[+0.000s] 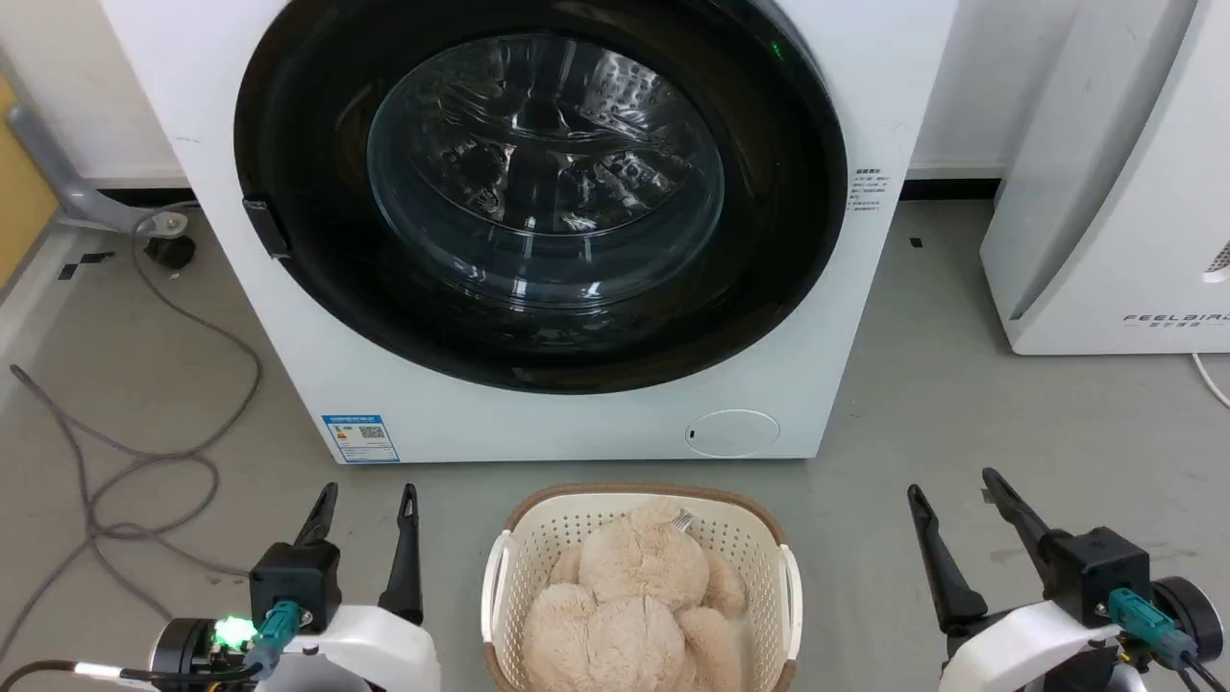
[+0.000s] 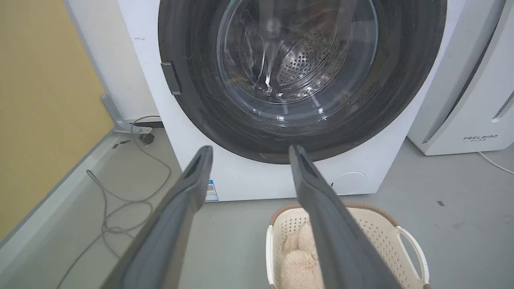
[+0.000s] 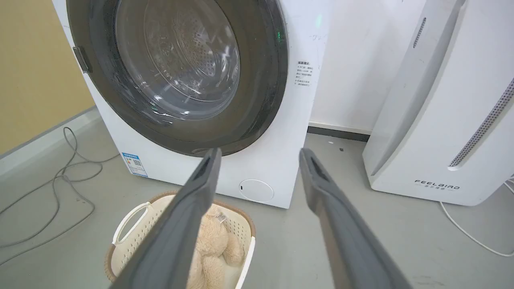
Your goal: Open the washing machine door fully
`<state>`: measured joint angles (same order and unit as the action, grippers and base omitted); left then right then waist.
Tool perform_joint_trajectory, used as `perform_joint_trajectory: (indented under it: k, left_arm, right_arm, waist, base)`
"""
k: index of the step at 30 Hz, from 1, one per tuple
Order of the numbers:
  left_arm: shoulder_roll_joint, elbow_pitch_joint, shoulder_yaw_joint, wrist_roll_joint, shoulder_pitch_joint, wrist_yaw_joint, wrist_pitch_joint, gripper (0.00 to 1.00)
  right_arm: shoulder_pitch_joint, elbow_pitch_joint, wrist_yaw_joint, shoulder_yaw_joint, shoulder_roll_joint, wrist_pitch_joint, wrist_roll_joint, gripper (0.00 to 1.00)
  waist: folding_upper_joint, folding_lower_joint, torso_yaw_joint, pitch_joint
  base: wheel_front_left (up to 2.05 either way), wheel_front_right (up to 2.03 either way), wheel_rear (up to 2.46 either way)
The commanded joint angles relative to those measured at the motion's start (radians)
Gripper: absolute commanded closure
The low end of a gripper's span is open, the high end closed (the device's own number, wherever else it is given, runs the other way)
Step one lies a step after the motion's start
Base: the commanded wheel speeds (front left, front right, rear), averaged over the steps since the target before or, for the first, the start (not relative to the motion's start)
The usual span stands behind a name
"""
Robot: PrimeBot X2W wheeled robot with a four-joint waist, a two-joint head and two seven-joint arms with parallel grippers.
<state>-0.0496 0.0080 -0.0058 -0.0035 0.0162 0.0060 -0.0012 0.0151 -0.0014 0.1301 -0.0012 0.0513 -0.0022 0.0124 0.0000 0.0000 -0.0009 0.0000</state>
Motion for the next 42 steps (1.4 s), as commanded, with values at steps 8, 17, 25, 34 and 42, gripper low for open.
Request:
perform_joint_trajectory:
  k: [8, 17, 25, 34, 42]
  left_arm:
    - [0.0, 0.02, -0.013, -0.02, -0.009, -0.002, -0.025, 0.0]
    - [-0.001, 0.038, -0.026, -0.032, -0.019, -0.003, -0.044, 0.0]
    - [-0.002, 0.05, -0.041, -0.046, -0.032, -0.003, -0.065, 0.0]
    - [-0.002, 0.056, -0.051, -0.058, -0.042, -0.002, -0.084, 0.0]
    - [-0.002, 0.054, -0.06, -0.068, -0.056, -0.001, -0.101, 0.0]
  right_arm:
    - [0.003, 0.014, 0.0, -0.005, 0.0, -0.023, 0.025, 1.0]
    - [0.001, 0.012, 0.0, -0.011, 0.0, -0.044, 0.104, 1.0]
    - [-0.006, 0.021, 0.0, -0.032, 0.0, -0.065, 0.419, 1.0]
    - [-0.038, 0.054, 0.0, -0.063, 0.0, -0.083, 0.697, 1.0]
    - [-0.125, 0.106, 0.0, -0.104, 0.0, -0.1, 0.874, 1.0]
  waist:
    - [0.0, 0.0, -0.001, 0.0]
    - [0.0, 0.0, -0.001, 0.002]
    - [0.0, 0.0, 0.003, 0.008]
    - [0.0, 0.0, 0.003, 0.015]
    - [0.0, 0.0, -0.002, 0.034]
  base:
    - [0.0, 0.0, 0.0]
    - [0.0, 0.0, 0.0]
    - [0.0, 0.0, 0.0]
    - [0.0, 0.0, 0.0]
    - [0.0, 0.0, 0.0]
